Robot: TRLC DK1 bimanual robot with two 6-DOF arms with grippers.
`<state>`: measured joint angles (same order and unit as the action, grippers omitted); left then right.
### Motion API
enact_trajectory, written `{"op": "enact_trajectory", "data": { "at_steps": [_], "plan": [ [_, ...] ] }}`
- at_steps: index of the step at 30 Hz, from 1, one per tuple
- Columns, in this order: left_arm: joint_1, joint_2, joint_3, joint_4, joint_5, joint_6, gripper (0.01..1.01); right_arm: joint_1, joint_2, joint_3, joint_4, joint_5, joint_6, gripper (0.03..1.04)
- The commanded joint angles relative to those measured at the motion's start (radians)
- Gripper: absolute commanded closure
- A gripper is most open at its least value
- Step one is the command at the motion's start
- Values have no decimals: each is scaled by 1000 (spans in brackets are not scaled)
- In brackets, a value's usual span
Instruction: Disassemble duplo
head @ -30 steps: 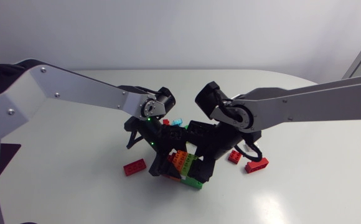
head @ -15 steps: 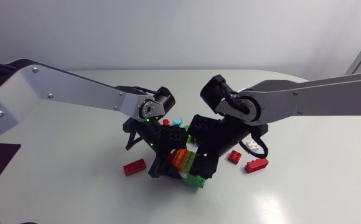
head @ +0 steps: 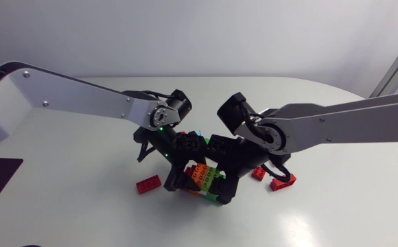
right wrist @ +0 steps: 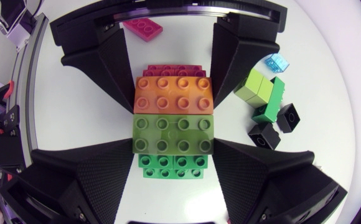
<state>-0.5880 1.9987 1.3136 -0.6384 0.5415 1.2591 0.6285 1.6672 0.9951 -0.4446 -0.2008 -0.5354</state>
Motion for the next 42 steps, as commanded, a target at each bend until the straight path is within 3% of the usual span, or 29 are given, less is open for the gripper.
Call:
{"op": "enact_trajectory", "data": {
  "at_steps": [1,15,19,21,37,42],
  "plan": [
    [8,-54,-16,-29,14,-12,174,-13,25,-32,4,34,3,634],
    [42,-55,53,-47,23,-35,177,13,35,-67,18,57,2,634],
    [22,-29,45,-47,21,-35,425,13,37,-64,18,57,3,634],
    [16,-17,45,-44,20,-36,597,16,37,-64,17,57,3,634],
    [8,12,16,-44,18,-27,644,8,2,-46,0,46,2,634],
    [8,9,10,-44,17,-29,646,-23,-35,-6,-49,-3,5,634]
  ]
}}
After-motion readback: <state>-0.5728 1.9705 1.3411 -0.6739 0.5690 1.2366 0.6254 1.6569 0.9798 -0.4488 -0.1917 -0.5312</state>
